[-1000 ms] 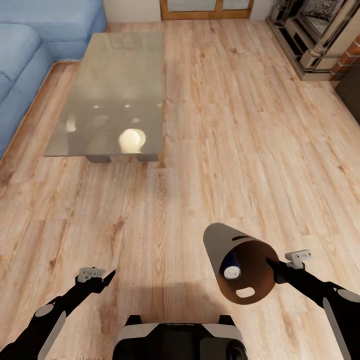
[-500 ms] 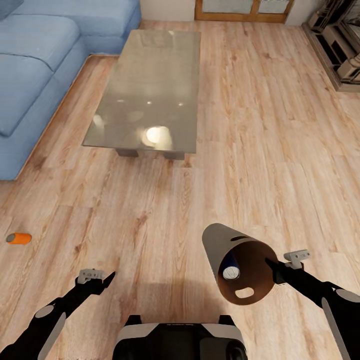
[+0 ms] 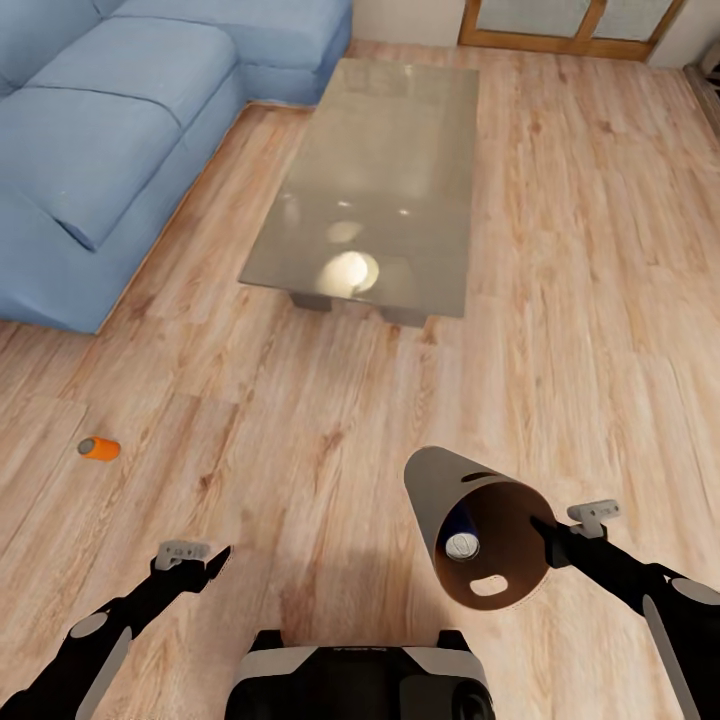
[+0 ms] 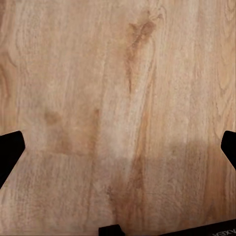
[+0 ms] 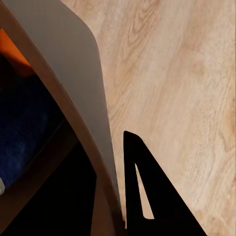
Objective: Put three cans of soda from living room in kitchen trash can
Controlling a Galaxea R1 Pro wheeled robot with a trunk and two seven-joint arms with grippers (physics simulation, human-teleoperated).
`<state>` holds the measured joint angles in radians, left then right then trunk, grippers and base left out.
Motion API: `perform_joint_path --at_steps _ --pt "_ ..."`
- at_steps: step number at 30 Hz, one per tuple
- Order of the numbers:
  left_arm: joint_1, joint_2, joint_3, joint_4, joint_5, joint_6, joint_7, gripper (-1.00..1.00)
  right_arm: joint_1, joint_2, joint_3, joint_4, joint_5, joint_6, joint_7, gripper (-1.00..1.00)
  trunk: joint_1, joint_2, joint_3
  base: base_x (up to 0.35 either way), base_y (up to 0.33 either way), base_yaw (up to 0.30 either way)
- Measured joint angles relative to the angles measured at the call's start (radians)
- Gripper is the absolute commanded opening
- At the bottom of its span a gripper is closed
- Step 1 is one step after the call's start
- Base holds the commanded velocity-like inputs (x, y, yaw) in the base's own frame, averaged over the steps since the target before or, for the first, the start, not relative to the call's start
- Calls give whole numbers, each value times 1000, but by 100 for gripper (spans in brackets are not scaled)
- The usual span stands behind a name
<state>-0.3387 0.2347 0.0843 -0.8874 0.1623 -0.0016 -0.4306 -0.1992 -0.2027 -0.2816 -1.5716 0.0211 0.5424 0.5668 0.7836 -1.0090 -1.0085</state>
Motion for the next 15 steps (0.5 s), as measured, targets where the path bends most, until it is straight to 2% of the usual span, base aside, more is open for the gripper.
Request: perform_joint_path --at_steps 8,15 --pt "0 0 0 2 0 0 -2 100 0 0 0 1 -1 0 0 -100 0 0 0 137 280 23" --pt "0 0 0 2 0 0 -1 100 0 0 1 3 -8 -28 1 -100 0 0 3 139 280 -191"
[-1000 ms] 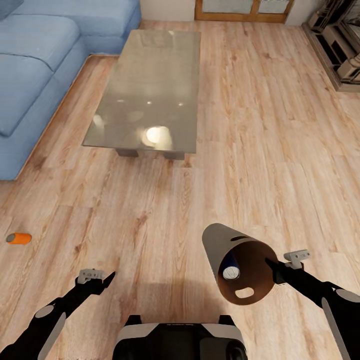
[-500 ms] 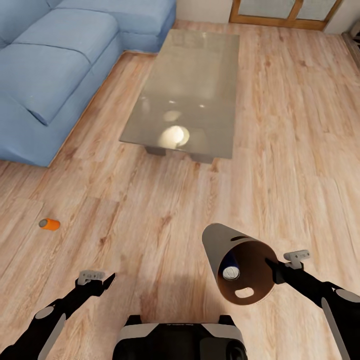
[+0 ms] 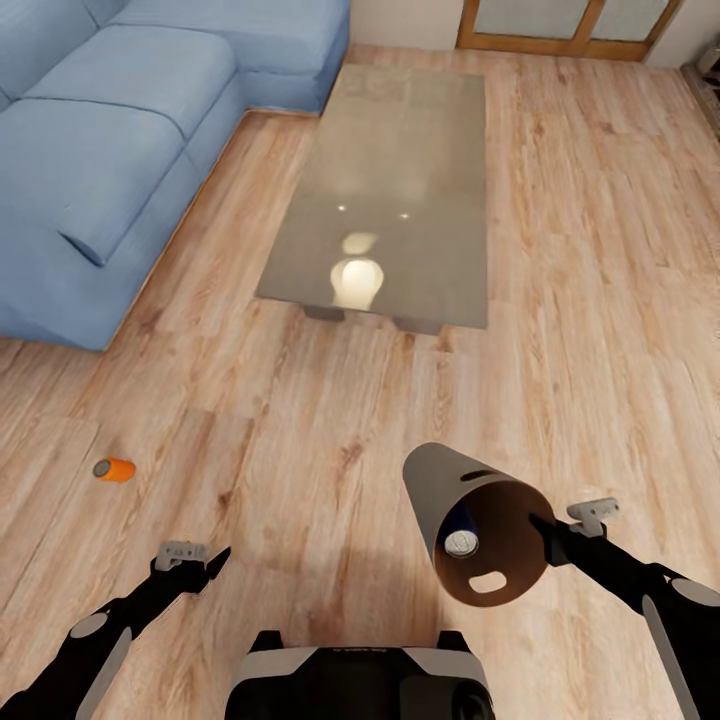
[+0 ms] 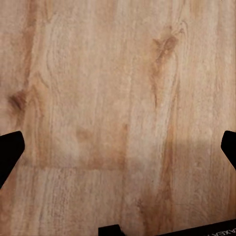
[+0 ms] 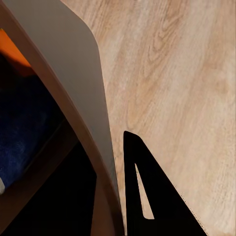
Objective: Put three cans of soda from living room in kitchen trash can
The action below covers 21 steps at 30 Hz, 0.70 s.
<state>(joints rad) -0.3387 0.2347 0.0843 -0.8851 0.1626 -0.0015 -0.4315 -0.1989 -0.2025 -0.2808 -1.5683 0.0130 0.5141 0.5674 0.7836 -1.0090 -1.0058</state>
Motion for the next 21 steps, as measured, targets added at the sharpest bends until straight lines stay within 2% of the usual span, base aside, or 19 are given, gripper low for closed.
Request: perform_joint_path --at_steps 13,21 --pt "0 0 0 0 0 2 -1 100 0 1 0 10 4 -13 2 -100 0 0 4 136 280 -235" --pt "0 0 0 1 -1 6 0 100 1 10 2 4 5 4 6 -100 0 0 4 119 279 -65"
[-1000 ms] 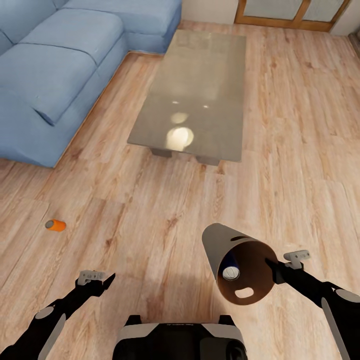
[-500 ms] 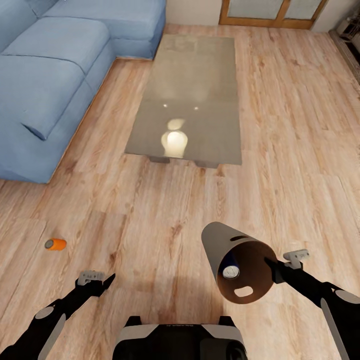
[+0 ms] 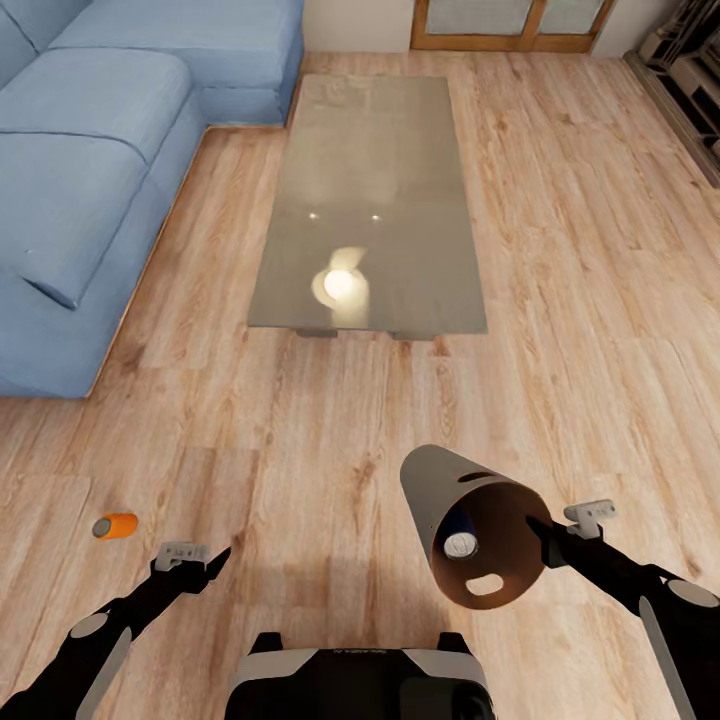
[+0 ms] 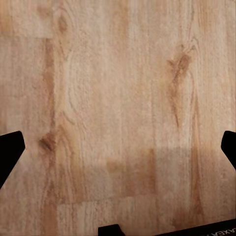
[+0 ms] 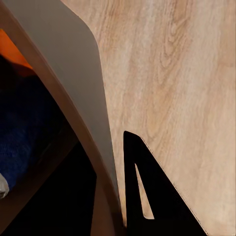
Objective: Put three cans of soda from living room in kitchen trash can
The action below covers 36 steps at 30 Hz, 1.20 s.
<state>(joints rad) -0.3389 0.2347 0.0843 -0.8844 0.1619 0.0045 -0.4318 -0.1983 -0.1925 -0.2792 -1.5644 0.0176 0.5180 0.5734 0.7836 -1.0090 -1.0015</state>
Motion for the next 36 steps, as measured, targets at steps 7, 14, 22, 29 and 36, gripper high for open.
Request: perform_joint_path --at_steps 7,14,22,29,36 --pt "0 0 0 31 0 -6 -1 100 -81 0 33 -17 5 212 5 -100 0 0 0 112 243 -4" --pt "0 0 0 38 0 -1 -2 100 -119 0 32 -19 5 261 8 -100 0 0 0 -37 170 0" --pt "0 1 1 39 2 6 -4 100 -121 -1 28 -18 -4 264 9 -100 0 0 3 -44 260 -74" --pt "0 2 2 42 1 7 -40 100 -120 -1 32 -18 -3 255 10 -100 0 0 10 -3 292 -191" --pt "0 2 2 41 1 9 -45 100 -121 -1 37 -18 -2 252 10 -100 0 0 17 0 297 -202"
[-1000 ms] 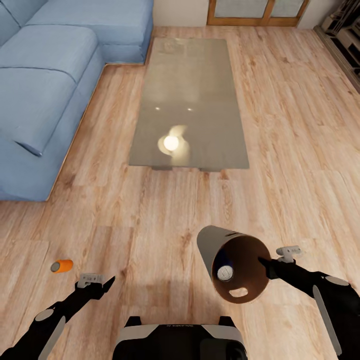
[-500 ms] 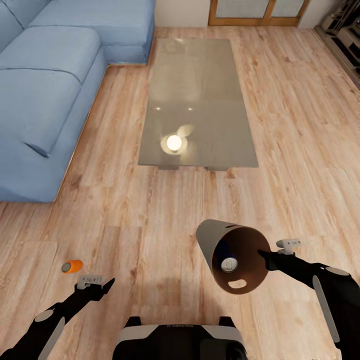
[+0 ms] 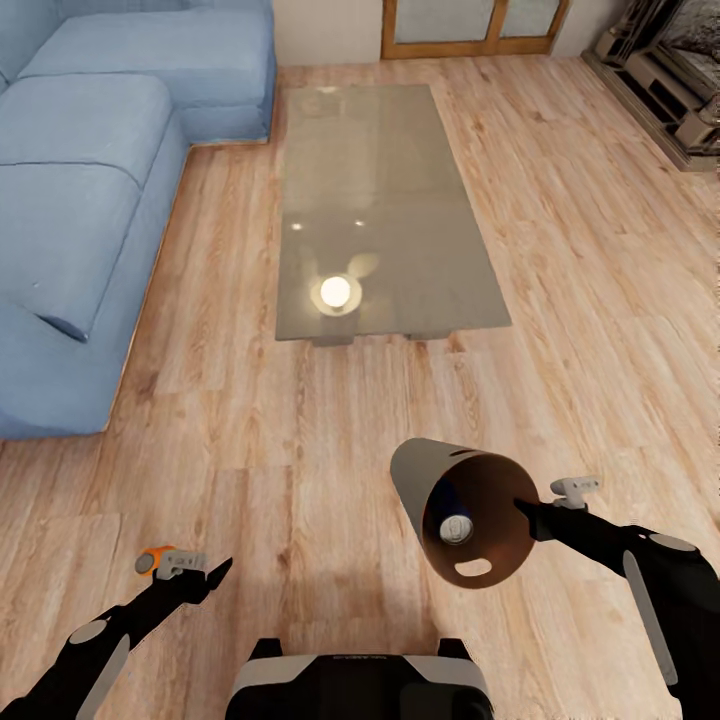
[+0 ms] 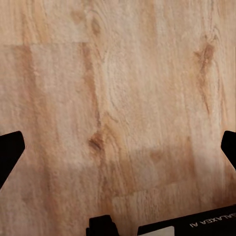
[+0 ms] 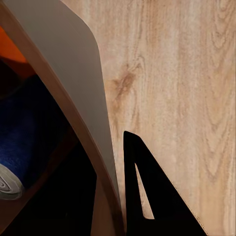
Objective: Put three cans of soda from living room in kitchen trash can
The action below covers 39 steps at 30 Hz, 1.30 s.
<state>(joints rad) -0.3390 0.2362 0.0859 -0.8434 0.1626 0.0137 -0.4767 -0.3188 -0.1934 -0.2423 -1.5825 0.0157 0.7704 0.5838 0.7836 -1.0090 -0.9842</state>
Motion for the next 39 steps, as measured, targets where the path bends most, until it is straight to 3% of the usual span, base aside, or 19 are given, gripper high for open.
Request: perform_joint_path --at_steps 16,27,39 --pt "0 0 0 -1 3 -1 -1 100 0 1 7 1 1 -1 -1 -100 0 0 16 -148 236 -164" --pt "0 0 3 -1 5 -2 -38 100 0 2 10 5 12 -1 -4 -100 0 0 17 -294 81 -8" --pt "0 0 5 0 4 -7 -39 100 2 2 9 3 6 -2 4 -100 0 0 17 -24 9 9"
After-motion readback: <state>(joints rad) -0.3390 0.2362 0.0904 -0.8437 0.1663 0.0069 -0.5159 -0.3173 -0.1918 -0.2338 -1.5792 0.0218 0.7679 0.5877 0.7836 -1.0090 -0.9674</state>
